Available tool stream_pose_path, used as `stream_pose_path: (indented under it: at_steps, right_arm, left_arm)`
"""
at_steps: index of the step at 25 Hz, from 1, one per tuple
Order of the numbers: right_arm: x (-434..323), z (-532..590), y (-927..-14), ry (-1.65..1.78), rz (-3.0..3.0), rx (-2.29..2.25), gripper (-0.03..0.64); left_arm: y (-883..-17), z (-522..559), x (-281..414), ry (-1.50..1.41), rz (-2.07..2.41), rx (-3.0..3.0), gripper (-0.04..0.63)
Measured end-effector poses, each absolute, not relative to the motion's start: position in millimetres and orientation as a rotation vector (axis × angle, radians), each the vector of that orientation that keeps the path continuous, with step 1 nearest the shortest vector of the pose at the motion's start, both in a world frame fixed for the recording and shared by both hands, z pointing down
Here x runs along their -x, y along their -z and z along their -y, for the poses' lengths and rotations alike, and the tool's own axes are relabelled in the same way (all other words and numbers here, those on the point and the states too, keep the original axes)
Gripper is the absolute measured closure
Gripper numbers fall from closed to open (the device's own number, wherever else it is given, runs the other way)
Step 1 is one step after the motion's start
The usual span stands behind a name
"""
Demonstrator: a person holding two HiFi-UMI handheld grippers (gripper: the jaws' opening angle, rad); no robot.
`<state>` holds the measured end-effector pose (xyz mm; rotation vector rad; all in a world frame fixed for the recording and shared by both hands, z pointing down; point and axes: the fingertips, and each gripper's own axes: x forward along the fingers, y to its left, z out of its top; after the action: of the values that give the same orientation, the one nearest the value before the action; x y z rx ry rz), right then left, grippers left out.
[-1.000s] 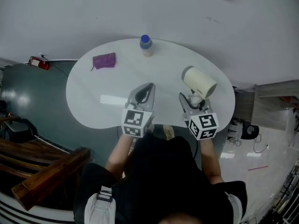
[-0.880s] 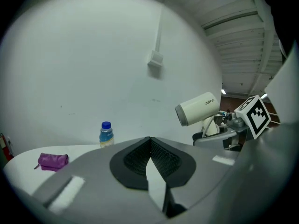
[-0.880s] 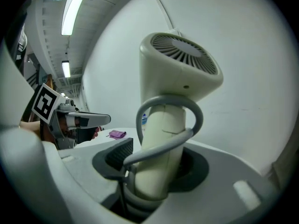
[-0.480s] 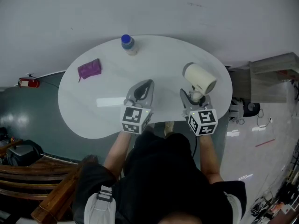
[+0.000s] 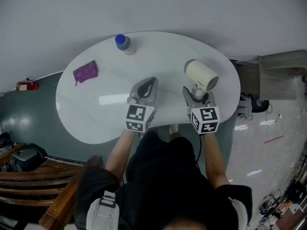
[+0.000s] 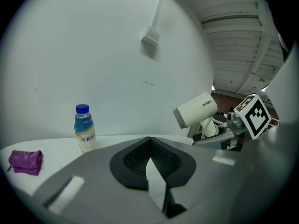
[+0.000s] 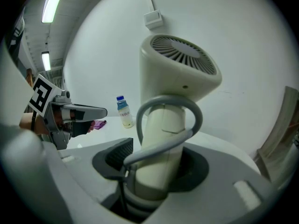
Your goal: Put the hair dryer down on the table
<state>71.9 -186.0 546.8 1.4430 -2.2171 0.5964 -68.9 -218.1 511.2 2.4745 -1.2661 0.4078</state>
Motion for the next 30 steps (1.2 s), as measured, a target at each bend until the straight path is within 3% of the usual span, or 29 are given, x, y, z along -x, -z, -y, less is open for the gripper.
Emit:
stream_pose_path:
  at_steps: [30]
  right_arm:
    - [-64.4, 217.8, -668.1, -0.721, 1.958, -1.346, 0.388]
  left_arm:
    - [-614.2, 258.7, 67.9, -0.519, 1.159, -2.375, 0.589]
